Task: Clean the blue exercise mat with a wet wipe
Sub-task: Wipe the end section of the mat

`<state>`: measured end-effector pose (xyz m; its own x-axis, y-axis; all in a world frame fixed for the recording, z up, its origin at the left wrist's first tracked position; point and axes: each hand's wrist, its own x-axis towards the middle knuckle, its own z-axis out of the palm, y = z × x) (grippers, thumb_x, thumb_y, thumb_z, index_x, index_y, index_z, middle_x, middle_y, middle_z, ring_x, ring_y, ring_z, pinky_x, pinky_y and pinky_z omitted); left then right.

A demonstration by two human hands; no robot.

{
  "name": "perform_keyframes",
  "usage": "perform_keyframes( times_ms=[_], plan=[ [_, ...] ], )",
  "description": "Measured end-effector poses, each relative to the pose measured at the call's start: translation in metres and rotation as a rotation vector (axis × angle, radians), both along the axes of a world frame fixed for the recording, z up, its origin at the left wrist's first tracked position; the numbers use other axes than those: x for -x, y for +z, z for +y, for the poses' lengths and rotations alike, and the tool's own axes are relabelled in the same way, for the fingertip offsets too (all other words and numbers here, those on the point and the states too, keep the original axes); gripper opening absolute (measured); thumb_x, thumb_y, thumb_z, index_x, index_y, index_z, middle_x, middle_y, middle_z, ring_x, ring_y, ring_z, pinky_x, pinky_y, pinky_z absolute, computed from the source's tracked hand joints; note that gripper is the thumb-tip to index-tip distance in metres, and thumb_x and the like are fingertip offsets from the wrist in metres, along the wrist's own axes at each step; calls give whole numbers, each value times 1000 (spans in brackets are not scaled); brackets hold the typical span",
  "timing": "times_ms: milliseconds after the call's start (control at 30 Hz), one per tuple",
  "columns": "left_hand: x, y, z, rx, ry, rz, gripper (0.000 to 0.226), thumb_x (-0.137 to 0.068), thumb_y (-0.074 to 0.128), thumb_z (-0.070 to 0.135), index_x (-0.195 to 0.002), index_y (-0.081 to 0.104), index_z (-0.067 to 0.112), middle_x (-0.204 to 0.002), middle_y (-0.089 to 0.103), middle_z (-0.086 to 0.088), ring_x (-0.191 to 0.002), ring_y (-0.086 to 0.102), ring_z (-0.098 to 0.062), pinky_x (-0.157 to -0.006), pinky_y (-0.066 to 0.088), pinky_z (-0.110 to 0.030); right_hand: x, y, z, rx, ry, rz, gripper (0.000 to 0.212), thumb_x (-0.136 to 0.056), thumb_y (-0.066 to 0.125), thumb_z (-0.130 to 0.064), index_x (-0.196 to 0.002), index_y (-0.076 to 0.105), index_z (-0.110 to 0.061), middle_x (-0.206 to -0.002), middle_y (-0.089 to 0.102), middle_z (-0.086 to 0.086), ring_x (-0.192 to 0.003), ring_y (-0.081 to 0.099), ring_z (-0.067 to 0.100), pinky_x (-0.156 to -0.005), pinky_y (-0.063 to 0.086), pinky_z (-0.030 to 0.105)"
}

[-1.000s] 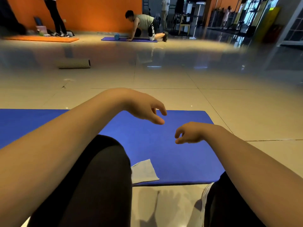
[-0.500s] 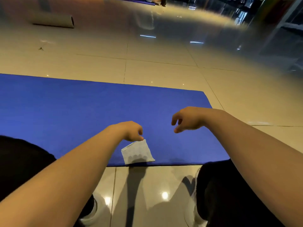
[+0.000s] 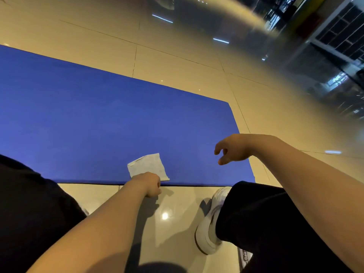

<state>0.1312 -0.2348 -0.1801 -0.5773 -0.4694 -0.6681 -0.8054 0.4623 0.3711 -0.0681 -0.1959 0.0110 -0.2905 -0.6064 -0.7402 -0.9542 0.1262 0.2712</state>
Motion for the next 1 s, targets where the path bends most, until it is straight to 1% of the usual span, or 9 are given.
perform_keyframes(
  times_ms=[167,267,367,467,567,667,767,867,1000],
  plan=[
    [17,-3,-2,-18,198,122,33,-103,48,38,-127,59,19,-125,61,-3,-98,51,-17,-81,41,-26,-22,1,-20,165,108,-113,46,-100,52,-41,-142,45,-24,-138,53,3,-123,49,23,-91,38,29],
    [32,-15,-4,-51,401,193,31,-103,48,36,-128,58,19,-127,61,-5,-101,53,-20,-90,46,-29,-38,-19,-37,39,222,-137,50,-100,50,-42,-147,39,-25,-144,48,3,-127,47,24,-98,39,34],
    [35,-31,-4,-135,709,232,33,-104,46,32,-133,54,17,-134,56,-9,-111,53,-25,-91,43,-31,-48,-13,-59,-20,242,-213,51,-100,49,-44,-146,40,-25,-146,46,-1,-131,44,21,-100,36,31],
    [30,-56,-3,-161,1121,279,38,-103,51,26,-138,50,11,-138,52,-16,-124,49,-35,-98,42,-39,-37,-3,-82,205,215,-385,47,-99,50,-45,-142,45,-27,-138,53,-2,-123,49,18,-93,36,26],
    [15,-84,-4,-176,1499,278,37,-98,56,15,-132,53,3,-127,56,-21,-113,52,-42,-93,43,-44,-15,-19,-95,217,237,-359,47,-100,49,-45,-143,43,-27,-137,53,0,-122,49,20,-92,37,27],
    [6,-103,-17,-223,1733,248,36,-91,61,13,-122,56,-4,-118,59,-26,-101,56,-44,-88,47,-47,4,-48,-100,-39,274,-192,53,-101,45,-46,-149,35,-24,-146,45,2,-130,44,24,-100,37,34],
    [7,-110,-29,-186,1773,213,41,-88,67,17,-122,57,-2,-125,57,-25,-98,55,-43,-85,48,-46,14,-68,-107,-197,305,-96,56,-103,42,-44,-152,30,-20,-153,38,4,-137,38,26,-108,33,37],
    [13,-109,-31,-46,1630,131,52,-89,71,30,-129,54,2,-137,47,-22,-123,46,-43,-100,40,-48,23,-79,-117,-134,309,-103,54,-102,43,-46,-150,33,-23,-149,43,5,-133,42,27,-106,35,38],
    [27,-109,-25,4,1438,27,49,-87,74,32,-122,58,2,-133,43,-20,-122,42,-40,-97,41,-49,28,-93,-124,-112,353,-98,53,-102,43,-46,-149,33,-25,-148,44,5,-131,44,28,-105,39,40]
  ],
)
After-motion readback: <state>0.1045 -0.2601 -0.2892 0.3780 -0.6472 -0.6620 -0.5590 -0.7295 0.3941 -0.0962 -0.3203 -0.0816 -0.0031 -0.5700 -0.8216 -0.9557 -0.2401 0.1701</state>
